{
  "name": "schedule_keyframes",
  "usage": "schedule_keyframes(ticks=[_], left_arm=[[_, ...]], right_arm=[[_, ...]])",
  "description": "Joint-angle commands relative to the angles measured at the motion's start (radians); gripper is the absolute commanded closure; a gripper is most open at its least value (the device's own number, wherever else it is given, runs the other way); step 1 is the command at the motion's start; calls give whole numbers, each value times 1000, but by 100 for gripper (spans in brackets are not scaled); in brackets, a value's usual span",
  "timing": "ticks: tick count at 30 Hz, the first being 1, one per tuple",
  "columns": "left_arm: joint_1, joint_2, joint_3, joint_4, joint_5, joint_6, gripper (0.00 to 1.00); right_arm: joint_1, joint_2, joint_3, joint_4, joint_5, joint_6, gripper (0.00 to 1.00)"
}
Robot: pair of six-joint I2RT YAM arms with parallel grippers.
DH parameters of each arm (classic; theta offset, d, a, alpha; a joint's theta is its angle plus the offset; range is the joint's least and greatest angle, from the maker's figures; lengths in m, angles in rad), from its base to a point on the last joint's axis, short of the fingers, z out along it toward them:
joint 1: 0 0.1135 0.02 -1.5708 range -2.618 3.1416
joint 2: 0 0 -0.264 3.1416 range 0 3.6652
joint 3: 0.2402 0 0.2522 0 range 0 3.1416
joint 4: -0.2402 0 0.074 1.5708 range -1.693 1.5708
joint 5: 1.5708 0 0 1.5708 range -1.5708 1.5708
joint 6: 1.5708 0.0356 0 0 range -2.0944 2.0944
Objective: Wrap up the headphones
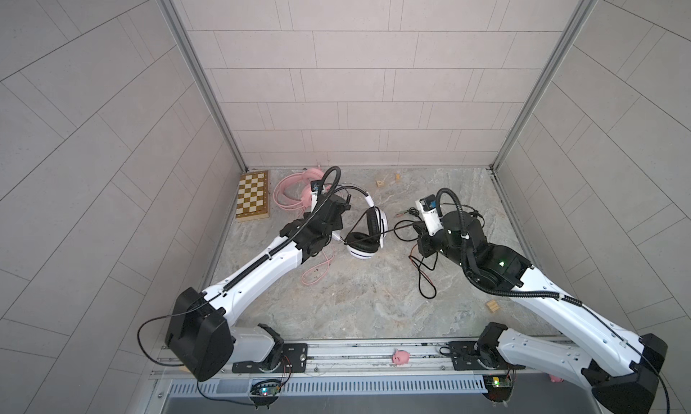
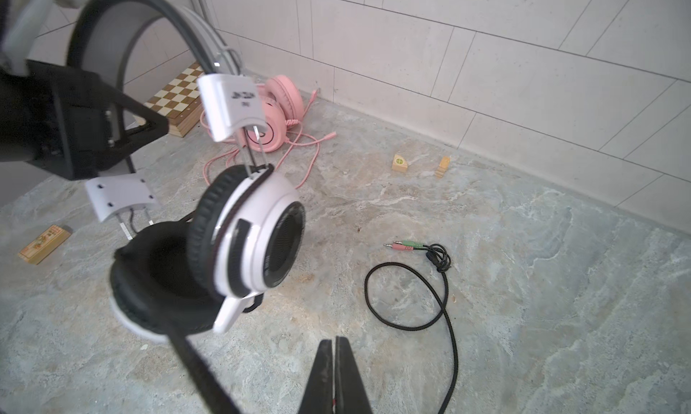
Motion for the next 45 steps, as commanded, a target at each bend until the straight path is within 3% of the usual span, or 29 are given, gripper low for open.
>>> schedule_keyframes(ticks=[1, 5, 8, 15, 21, 29, 35, 41, 45], left_arm=[[5, 28, 142, -144, 153, 113, 100], [5, 109, 253, -241, 291, 285, 100], [16, 117, 235, -239, 334, 315, 100], [120, -30, 48, -12, 530, 251, 100], [131, -117, -26, 76, 609, 266, 100], [132, -103, -24, 135, 777, 213, 100], [140, -105, -50, 300, 998, 118, 100], [198, -82, -101, 457, 1106, 3, 100], [207, -64, -83, 420, 1110, 4, 100]], right_arm=[[-76, 11, 55, 47, -83, -3, 98], [-127, 73, 106, 70, -169, -40, 98], [-161, 108, 124, 82, -185, -66, 98], [-217, 110, -16, 247, -189, 16, 98], [-232, 212, -54, 346, -273, 74, 97], [-232, 343, -117, 533, -357, 176, 92], [-232, 431, -140, 645, -410, 232, 90], [-229, 561, -139, 797, -476, 357, 84], [-229, 643, -136, 858, -464, 427, 83]])
